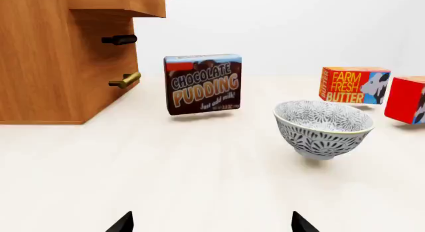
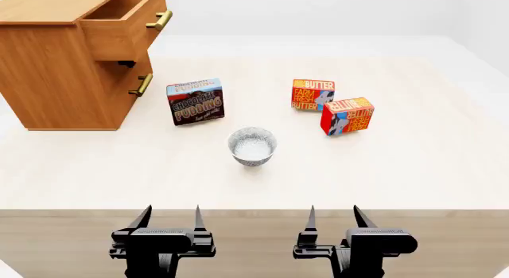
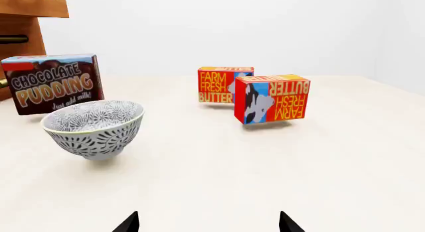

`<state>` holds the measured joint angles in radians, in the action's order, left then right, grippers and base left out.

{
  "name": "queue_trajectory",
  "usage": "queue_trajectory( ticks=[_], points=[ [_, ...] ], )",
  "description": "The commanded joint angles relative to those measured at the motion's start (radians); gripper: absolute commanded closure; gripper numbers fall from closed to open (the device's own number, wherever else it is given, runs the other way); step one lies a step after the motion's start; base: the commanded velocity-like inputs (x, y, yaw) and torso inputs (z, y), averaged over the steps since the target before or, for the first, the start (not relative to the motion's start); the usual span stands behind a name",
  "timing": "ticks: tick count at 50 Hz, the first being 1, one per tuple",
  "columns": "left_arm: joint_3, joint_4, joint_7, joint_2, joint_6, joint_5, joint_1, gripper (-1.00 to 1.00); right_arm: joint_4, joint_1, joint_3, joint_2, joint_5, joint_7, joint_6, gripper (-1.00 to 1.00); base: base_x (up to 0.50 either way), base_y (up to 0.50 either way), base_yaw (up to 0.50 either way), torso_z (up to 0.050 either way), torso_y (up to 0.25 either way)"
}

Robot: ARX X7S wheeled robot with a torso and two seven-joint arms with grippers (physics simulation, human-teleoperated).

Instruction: Put the bowl in the top drawer of the cabinet.

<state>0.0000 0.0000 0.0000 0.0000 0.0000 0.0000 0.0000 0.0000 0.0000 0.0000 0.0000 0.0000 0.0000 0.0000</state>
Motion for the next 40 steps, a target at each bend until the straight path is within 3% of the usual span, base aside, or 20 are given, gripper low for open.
queue_trajectory(
  ticks=[1,14,27,34,40],
  points=[
    [0.020,-0.001,-0.018,-0.016,-0.008,-0.014,0.001,-1.00,-0.007,-0.001,-0.023,0.016,0.015,0.018,0.021,-1.00,0.00,0.00,0.00,0.000,0.000],
    [0.062,-0.027,-0.035,-0.054,0.012,-0.067,-0.001,-1.00,-0.007,0.006,-0.073,0.047,0.058,0.046,0.045,-1.00,0.00,0.00,0.00,0.002,0.000],
    [0.074,0.033,-0.058,-0.079,-0.039,-0.096,-0.050,-1.00,-0.078,0.028,-0.089,0.080,0.063,0.082,0.096,-1.00,0.00,0.00,0.00,0.050,0.000],
    [0.075,0.167,-0.072,-0.109,-0.196,-0.113,-0.136,-1.00,-0.237,0.109,-0.114,0.121,0.017,0.101,0.279,-1.00,0.00,0.00,0.00,0.050,0.000],
    [0.095,0.246,-0.031,-0.142,-0.414,-0.173,-0.239,-1.00,-0.338,0.217,-0.115,0.143,0.050,0.063,0.493,-1.00,0.00,0.00,0.00,0.050,0.000]
  ],
)
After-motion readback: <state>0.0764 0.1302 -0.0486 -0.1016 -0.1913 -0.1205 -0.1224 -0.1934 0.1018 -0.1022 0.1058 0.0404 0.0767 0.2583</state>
